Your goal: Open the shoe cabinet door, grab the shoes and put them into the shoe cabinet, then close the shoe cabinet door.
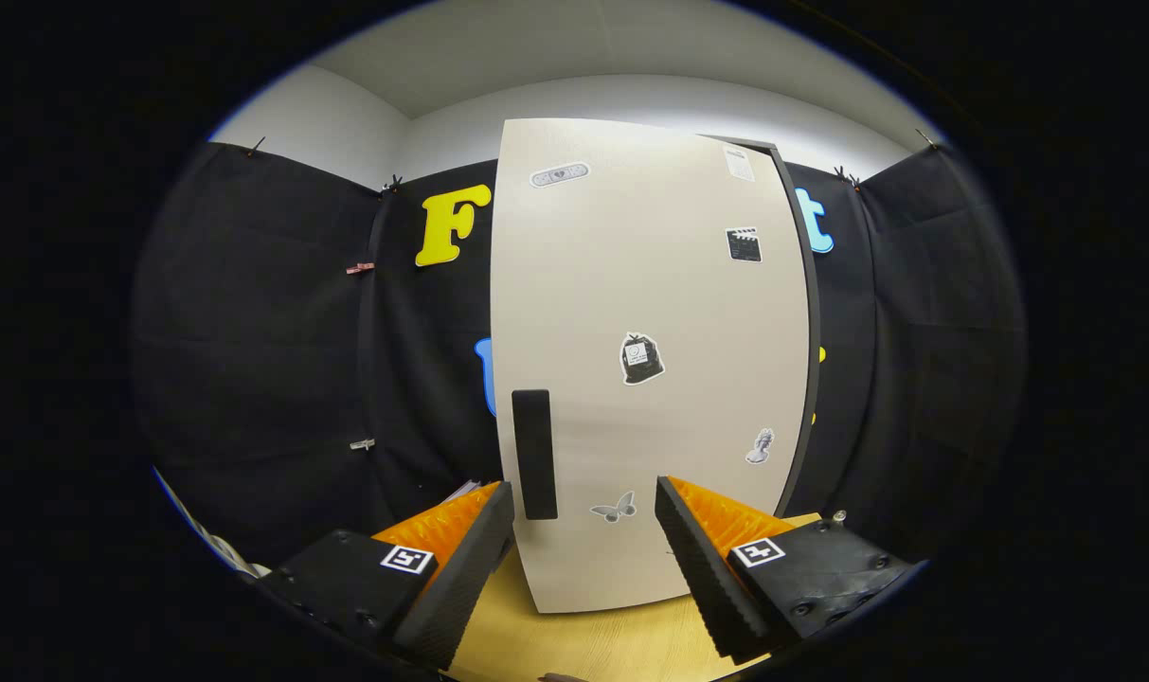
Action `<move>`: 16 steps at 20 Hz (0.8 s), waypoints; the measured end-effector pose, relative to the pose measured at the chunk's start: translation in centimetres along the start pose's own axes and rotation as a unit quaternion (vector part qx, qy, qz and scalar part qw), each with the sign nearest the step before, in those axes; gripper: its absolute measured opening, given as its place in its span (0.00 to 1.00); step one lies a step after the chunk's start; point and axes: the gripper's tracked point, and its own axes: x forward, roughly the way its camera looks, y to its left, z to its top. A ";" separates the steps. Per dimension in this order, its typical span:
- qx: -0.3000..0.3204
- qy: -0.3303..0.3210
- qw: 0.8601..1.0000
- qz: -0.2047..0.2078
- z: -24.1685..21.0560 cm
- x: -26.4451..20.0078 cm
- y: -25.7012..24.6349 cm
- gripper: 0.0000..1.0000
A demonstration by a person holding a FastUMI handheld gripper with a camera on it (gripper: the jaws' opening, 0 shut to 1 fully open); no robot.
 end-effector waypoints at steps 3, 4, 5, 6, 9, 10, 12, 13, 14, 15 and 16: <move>0.000 -0.002 1.000 -0.003 0.1 0.0 -0.2 0.98; -0.001 -0.002 1.000 -0.003 0.1 0.1 -0.2 0.98; -0.001 -0.002 1.000 -0.003 0.1 0.1 -0.2 0.98; -0.002 -0.002 1.000 -0.004 0.1 0.1 -0.3 0.98; -0.002 0.003 1.000 -0.005 -0.1 0.3 -0.4 0.98; -0.002 0.006 1.000 -0.007 -0.3 0.3 -0.6 0.98; 0.001 0.008 1.000 -0.008 -0.4 0.4 -0.7 0.98; 0.002 0.008 1.000 -0.012 -0.4 0.4 -0.9 0.98; 0.002 0.008 1.000 -0.014 -0.4 0.4 -1.0 0.98; 0.002 0.008 1.000 -0.015 -0.4 0.3 -1.0 0.98; 0.001 0.008 1.000 -0.016 -0.4 0.3 -1.1 0.98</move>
